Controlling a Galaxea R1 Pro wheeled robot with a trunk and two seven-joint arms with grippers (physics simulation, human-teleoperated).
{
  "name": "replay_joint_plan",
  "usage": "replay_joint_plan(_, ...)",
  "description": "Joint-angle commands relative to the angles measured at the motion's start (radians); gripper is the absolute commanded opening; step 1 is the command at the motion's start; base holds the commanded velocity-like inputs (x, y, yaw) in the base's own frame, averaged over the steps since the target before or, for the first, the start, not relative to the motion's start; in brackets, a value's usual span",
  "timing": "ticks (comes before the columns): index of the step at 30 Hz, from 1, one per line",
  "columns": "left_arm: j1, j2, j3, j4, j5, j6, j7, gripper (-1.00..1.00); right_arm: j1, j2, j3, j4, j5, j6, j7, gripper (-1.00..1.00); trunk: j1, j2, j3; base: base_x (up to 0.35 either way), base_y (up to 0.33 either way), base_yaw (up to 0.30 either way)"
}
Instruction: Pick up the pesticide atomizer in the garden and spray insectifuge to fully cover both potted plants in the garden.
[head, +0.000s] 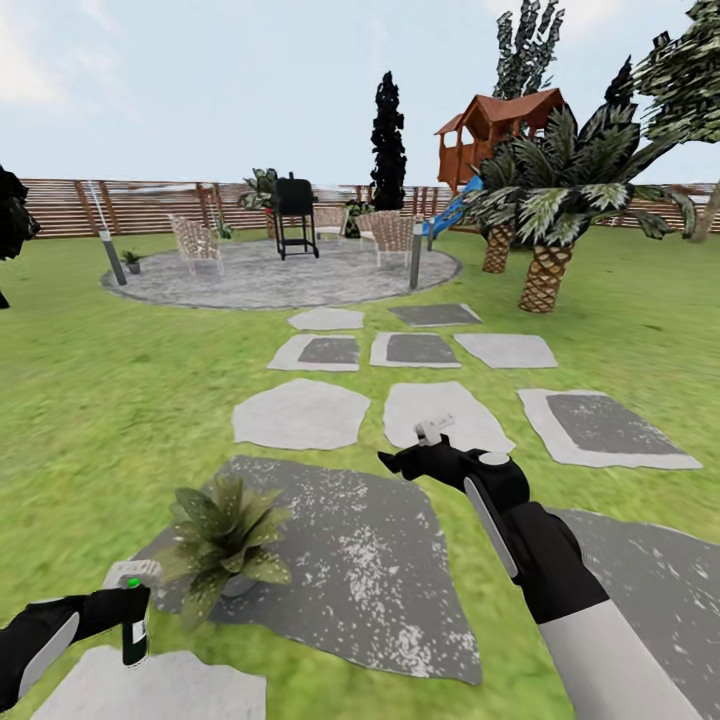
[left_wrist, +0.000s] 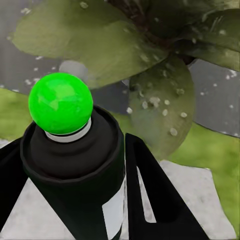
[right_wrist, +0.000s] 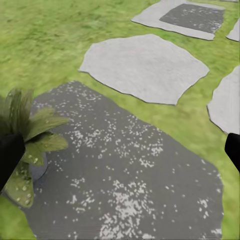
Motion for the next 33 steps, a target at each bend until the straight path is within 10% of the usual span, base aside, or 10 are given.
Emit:
replay_joint_plan(1, -0.003, -0.002, 0.0, 0.0, -0.027, 0.004, -0.001, -1.0, 0.0, 0.0, 0.0, 0.0, 0.0, 0.0, 0.0, 1.0, 0.0, 0.0, 0.0, 0.238, 0.258, 0.0)
replay_joint_plan(8, -0.007, -0.007, -0.005, -0.001, -0.063, 0.001, -0.035, -1.0, 0.0, 0.001, 0.001, -0.001, 0.0, 0.001, 0.0, 1.0, 0.0, 0.0, 0.0, 0.123, 0.128, 0.0)
replay_joint_plan(14, -0.007, -0.008, -0.084, -0.015, -0.064, 0.044, -0.126, -1.0, 0.0, 0.002, 0.0, 0.0, 0.0, 0.001, 0.0, 1.0, 0.0, 0.0, 0.0, 0.001, 0.001, 0.0)
replay_joint_plan(21, -0.008, -0.02, -0.087, -0.036, -0.147, 0.109, -0.124, -1.0, 0.0, 0.002, 0.0, 0.0, 0.0, 0.001, -0.001, 1.0, 0.0, 0.0, 0.0, 0.0, 0.0, 0.0)
replay_joint_plan(33, -0.01, -0.021, -0.085, -0.056, -0.153, 0.126, -0.089, -1.0, 0.0, 0.002, 0.0, 0.0, 0.001, 0.001, 0.0, 1.0, 0.0, 0.0, 0.0, 0.0, 0.0, 0.0)
